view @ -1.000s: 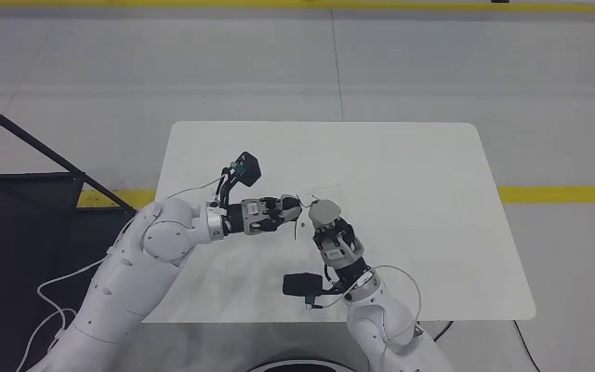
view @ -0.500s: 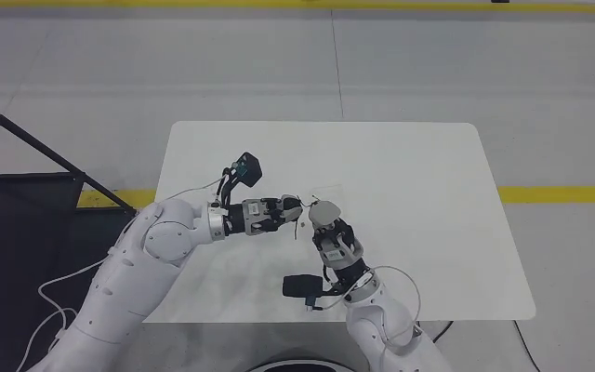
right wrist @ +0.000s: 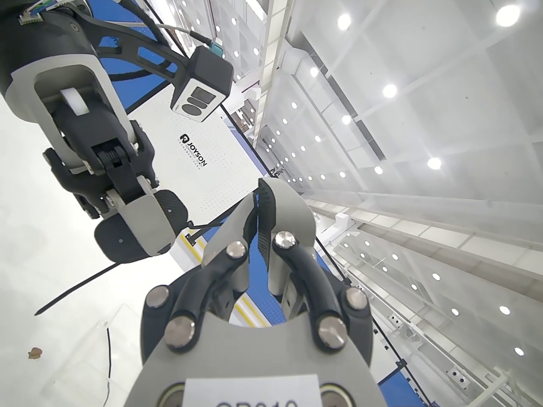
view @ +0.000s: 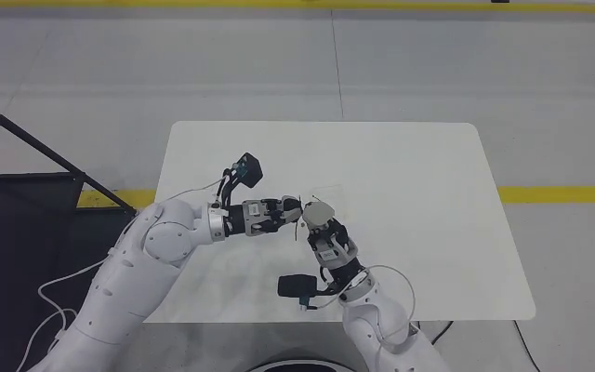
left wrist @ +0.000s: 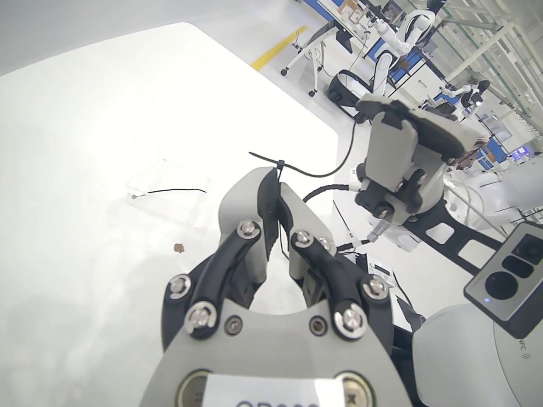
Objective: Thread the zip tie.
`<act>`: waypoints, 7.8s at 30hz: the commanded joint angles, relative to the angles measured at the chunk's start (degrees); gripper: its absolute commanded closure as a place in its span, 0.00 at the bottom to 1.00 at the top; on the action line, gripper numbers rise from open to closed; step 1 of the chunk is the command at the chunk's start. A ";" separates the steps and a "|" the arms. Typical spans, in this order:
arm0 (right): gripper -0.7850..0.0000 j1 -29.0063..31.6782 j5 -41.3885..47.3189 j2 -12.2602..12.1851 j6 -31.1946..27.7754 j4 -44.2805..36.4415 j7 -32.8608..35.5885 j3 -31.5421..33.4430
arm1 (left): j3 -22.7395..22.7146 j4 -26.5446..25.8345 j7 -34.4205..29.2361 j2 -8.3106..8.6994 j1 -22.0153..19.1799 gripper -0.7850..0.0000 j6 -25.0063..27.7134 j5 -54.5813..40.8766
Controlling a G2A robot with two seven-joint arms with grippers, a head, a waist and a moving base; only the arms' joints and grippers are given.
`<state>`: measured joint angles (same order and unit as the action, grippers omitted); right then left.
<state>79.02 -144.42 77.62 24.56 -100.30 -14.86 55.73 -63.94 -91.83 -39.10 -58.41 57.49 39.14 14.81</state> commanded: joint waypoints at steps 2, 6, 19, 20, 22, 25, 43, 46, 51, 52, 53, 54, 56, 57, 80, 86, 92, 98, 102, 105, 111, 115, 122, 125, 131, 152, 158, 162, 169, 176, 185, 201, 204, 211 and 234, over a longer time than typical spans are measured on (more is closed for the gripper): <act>1.00 -0.08 -0.09 0.10 -0.01 0.11 0.23 -0.05 | 0.00 -0.05 -0.17 0.04 0.09 1.00 0.01 0.05; 1.00 -0.21 -0.23 0.24 -0.07 0.36 0.39 -0.12 | -0.03 -0.06 -0.19 0.07 0.13 1.00 0.20 -0.06; 0.18 0.58 1.33 0.32 -0.62 -0.71 -1.38 0.77 | -0.53 0.37 0.62 0.05 -0.01 1.00 -1.92 -2.40; 0.19 0.65 1.46 0.31 -0.66 -0.81 -1.62 0.88 | -0.55 0.44 0.67 0.04 -0.04 1.00 -2.07 -2.53; 0.19 0.82 1.87 0.28 -0.78 -0.99 -2.27 1.03 | -0.59 0.54 0.87 0.01 -0.07 1.00 -2.30 -2.86; 0.20 1.12 2.81 0.26 -0.87 -1.34 -3.23 1.27 | -0.73 0.75 1.13 -0.02 -0.14 1.00 -2.84 -3.64; 0.00 3.39 38.77 -2.88 -48.04 -7.61 -7.25 15.00 | -2.49 3.88 1.02 -0.16 -0.53 1.00 -2.52 -14.23; 0.00 3.16 39.21 -3.12 -49.76 -8.08 -4.57 16.57 | -2.40 4.32 -0.05 -0.16 -0.88 1.00 -1.84 -14.72; 0.00 3.16 39.21 -3.12 -49.76 -8.08 -4.57 16.57 | -2.39 4.77 0.61 -0.29 -1.04 1.00 -2.09 -15.01; 0.00 3.16 39.21 -3.12 -49.76 -8.08 -4.57 16.57 | -2.37 4.76 0.99 -0.34 -1.04 1.00 -2.45 -15.02; 0.00 3.16 39.21 -3.12 -49.76 -8.08 -4.57 16.57 | -2.35 4.81 1.53 -0.40 -1.01 1.00 -3.11 -15.21; 0.00 3.16 39.21 -3.12 -49.76 -8.08 -4.57 16.57 | -2.33 4.81 2.27 -0.48 -0.96 1.00 -4.01 -15.45; 0.00 3.21 36.36 -3.16 -47.06 -9.00 -4.10 16.41 | -2.38 4.86 4.02 -0.65 -0.81 1.00 -6.33 -15.70; 0.00 3.67 32.42 -3.23 -44.77 -9.80 -4.63 15.48 | -2.45 4.78 5.46 -0.77 -0.64 1.00 -7.79 -16.22; 0.07 3.95 22.80 -2.82 -37.16 -8.98 2.29 7.78 | -1.97 1.05 8.32 -1.31 1.22 1.00 -10.49 -12.90; 0.38 1.41 24.28 -1.75 -33.17 -6.83 8.67 4.10 | -1.76 0.67 9.21 -1.53 1.60 1.00 -9.27 -11.38; 0.54 -0.19 27.19 -1.23 -31.90 -5.40 10.22 3.38 | -2.09 0.63 9.48 -1.62 2.16 1.00 -8.28 -10.58; 0.59 -0.46 28.46 -1.09 -31.61 -4.99 10.71 3.34 | -2.01 0.56 9.47 -1.78 2.42 1.00 -7.79 -9.85; 0.59 -0.68 28.69 -1.02 -31.69 -4.77 10.85 3.02 | -1.90 0.44 9.62 -1.91 2.53 1.00 -7.57 -9.56; 0.62 -0.82 28.94 -0.94 -31.62 -4.57 11.09 2.75 | -1.80 0.39 9.52 -2.00 2.59 1.00 -7.45 -9.37; 0.76 -0.93 29.62 -0.76 -30.66 -4.32 11.36 2.48 | -1.78 0.46 9.45 -2.15 2.70 1.00 -7.07 -9.23; 0.85 -0.92 30.05 -0.68 -30.10 -4.19 11.37 2.46 | -1.85 0.53 9.40 -2.23 2.78 1.00 -6.79 -9.13; 1.00 -0.72 30.11 -0.64 -29.74 -4.35 11.48 2.55 | -1.95 0.48 9.16 -2.36 2.94 1.00 -6.95 -9.03; 1.00 -0.68 30.09 -0.64 -29.79 -4.39 11.32 2.63 | -1.96 0.41 9.15 -2.43 2.97 1.00 -7.01 -8.97; 1.00 -0.46 30.29 -0.67 -29.44 -4.63 11.25 3.16 | -2.01 0.35 9.10 -2.57 2.97 0.88 -7.27 -8.93; 1.00 2.10 32.46 -1.17 -28.05 -6.70 8.40 7.07 | -3.38 0.32 6.46 -2.51 3.40 0.61 -5.60 -8.15; 1.00 3.73 32.55 -1.69 -28.87 -8.25 6.54 9.70 | -7.01 -0.43 7.20 -1.68 6.47 0.59 -1.91 -3.28; 1.00 4.71 31.45 -2.13 -30.38 -9.34 5.04 11.12 | -9.31 -2.47 8.57 -1.14 9.06 0.53 0.07 2.42; 1.00 6.76 26.46 -3.35 -35.73 -11.34 1.34 14.08 | -10.44 -3.96 8.02 -0.76 10.13 0.00 2.00 7.42; 1.00 6.76 26.46 -3.35 -35.73 -11.34 1.34 14.08 | -10.44 -3.96 8.02 -0.76 10.13 0.00 2.00 7.42; 1.00 7.61 26.50 -3.88 -36.31 -11.61 -2.43 15.79 | -6.48 -0.42 7.58 -1.77 7.09 0.05 -3.34 -6.76; 1.00 8.40 22.37 -5.28 -41.35 -11.91 -5.07 17.54 | -13.31 -7.27 24.47 -1.54 12.00 0.00 9.49 27.45; 1.00 8.50 23.38 -5.42 -41.94 -12.10 -4.87 17.90 | -13.98 -12.90 39.74 -2.08 16.58 0.00 1.55 48.08; 1.00 8.69 24.08 -5.58 -42.68 -12.36 -4.79 18.28 | -13.31 -14.32 46.33 -2.26 18.76 0.00 -4.19 58.02; 1.00 9.02 25.04 -6.18 -43.48 -12.96 -4.62 18.37 | -8.29 -9.76 64.64 -2.64 14.39 0.58 -9.17 78.29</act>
<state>88.04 -119.40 71.48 -18.72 -113.23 -19.45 74.11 -72.28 -102.02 23.83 -61.09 72.18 29.68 92.30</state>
